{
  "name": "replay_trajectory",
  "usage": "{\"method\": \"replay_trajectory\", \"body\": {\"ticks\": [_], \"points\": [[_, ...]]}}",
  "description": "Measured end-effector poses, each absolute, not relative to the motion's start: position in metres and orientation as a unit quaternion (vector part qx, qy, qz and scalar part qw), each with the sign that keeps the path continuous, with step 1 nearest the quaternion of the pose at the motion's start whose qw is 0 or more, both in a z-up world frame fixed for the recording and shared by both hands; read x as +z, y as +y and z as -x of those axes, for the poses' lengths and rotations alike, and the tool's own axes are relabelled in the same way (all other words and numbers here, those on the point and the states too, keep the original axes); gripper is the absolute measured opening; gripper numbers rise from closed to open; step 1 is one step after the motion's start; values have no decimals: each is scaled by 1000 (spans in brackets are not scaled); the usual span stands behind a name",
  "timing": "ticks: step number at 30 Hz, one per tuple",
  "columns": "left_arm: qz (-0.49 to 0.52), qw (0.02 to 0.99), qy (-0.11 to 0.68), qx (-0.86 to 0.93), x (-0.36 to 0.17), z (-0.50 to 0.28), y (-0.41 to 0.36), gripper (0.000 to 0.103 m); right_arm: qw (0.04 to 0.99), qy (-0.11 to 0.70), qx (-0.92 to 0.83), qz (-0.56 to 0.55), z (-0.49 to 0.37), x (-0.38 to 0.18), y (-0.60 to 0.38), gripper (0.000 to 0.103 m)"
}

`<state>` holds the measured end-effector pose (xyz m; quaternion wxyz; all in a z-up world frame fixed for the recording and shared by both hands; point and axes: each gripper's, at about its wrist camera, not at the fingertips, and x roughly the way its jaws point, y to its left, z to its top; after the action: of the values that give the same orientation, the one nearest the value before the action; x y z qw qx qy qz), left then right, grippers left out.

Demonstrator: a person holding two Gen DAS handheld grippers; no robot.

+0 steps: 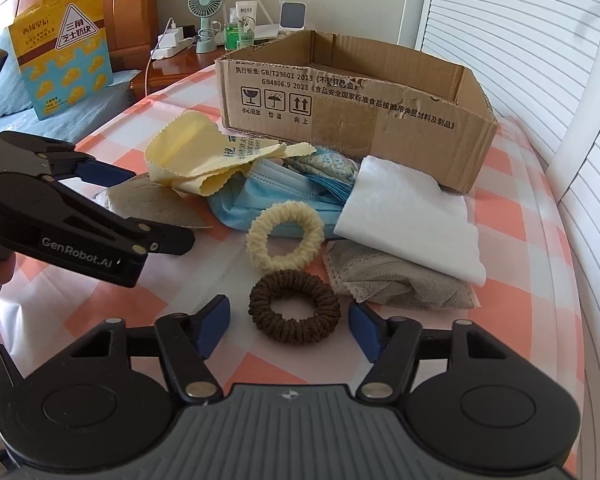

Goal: Organize soft objects
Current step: 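Lower the left tool to the grey cloth while the right tool approaches the brown scrunchie, then close the left gripper on the grey cloth while the right gripper grasps the brown scrunchie, then carry the grey cloth into the box and release it while the right tool drops the brown scrunchie in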

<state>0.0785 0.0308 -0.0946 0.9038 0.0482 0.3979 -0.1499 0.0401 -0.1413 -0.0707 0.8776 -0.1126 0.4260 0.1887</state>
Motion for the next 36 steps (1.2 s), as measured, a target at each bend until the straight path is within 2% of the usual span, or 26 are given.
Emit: {"method": "replay_trajectory", "body": {"ticks": [4,8,11,18,26,36], "points": [[-52,903,399,-153,-91,-77,29,68,877,428,188,108,-41,-69,-142,53],[-48,902,401,-155,-88,-73,30,59,876,431,188,106,-41,-67,-143,48],[-46,901,404,-154,-84,-69,32,56,876,432,185,107,-39,-66,-144,47],[-57,896,409,-164,-71,-54,35,54,880,425,185,104,-28,-55,-153,46],[-54,897,397,-189,-31,-45,39,54,885,414,196,88,-24,-31,-168,46],[-75,922,327,-195,30,-122,13,54,901,388,185,59,-47,1,-187,46]]}}
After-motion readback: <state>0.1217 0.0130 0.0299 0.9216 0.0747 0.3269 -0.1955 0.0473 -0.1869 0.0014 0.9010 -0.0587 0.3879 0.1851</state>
